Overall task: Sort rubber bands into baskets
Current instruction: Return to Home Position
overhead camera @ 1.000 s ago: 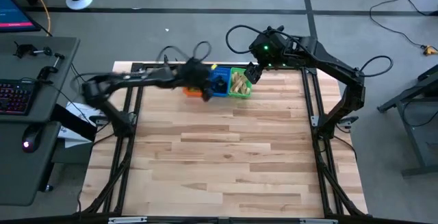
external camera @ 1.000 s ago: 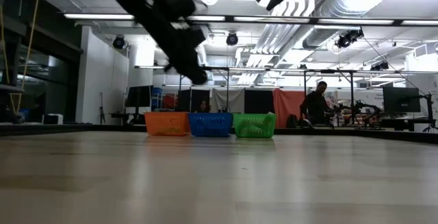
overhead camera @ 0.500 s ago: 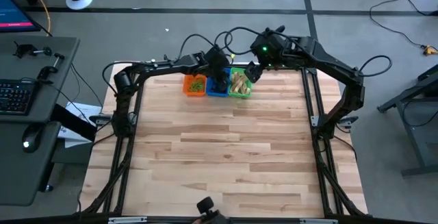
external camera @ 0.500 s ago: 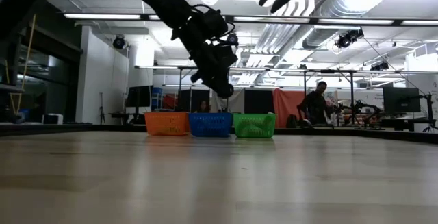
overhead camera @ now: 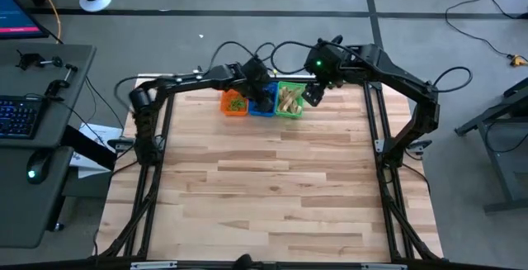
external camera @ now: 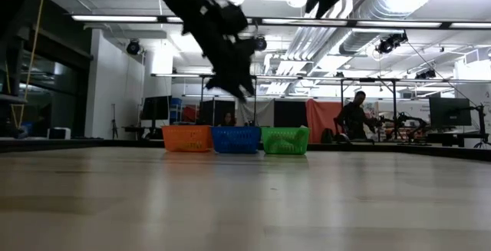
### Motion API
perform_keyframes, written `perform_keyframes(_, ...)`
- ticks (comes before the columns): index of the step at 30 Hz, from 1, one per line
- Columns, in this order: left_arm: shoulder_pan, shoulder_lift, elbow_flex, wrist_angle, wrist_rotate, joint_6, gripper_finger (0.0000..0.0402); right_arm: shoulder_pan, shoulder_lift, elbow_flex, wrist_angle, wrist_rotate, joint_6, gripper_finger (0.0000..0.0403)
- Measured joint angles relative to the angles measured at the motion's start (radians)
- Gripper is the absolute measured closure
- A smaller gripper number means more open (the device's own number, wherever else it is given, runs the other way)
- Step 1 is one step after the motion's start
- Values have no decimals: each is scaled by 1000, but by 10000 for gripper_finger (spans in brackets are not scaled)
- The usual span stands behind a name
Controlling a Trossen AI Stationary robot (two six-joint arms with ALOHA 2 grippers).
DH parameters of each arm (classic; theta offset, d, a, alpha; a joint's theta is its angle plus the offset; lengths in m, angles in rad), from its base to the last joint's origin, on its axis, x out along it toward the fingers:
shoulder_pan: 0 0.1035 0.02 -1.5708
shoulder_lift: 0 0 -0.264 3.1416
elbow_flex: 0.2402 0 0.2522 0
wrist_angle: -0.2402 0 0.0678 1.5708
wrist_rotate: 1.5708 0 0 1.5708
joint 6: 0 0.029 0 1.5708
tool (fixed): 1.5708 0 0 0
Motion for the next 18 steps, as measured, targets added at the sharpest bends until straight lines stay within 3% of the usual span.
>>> perform_keyframes(3,-23,-151,-142,145,13,-42,229,0,0,0,-65,-1,-31,133)
perform_keyframes(7,-49,-404,-468,478,15,-192,234,-1,-5,-1,-105,-15,-74,133)
perform_keyframes(11,-92,-655,-805,823,-10,-385,267,-11,-10,-1,-97,-101,-100,142)
perform_keyframes(15,-169,-849,-1067,1080,-127,-547,319,-20,-9,-1,-77,-149,-110,188)
perform_keyframes(18,-248,-961,-1222,1228,-262,-618,364,-27,-9,-1,-76,-195,-109,256)
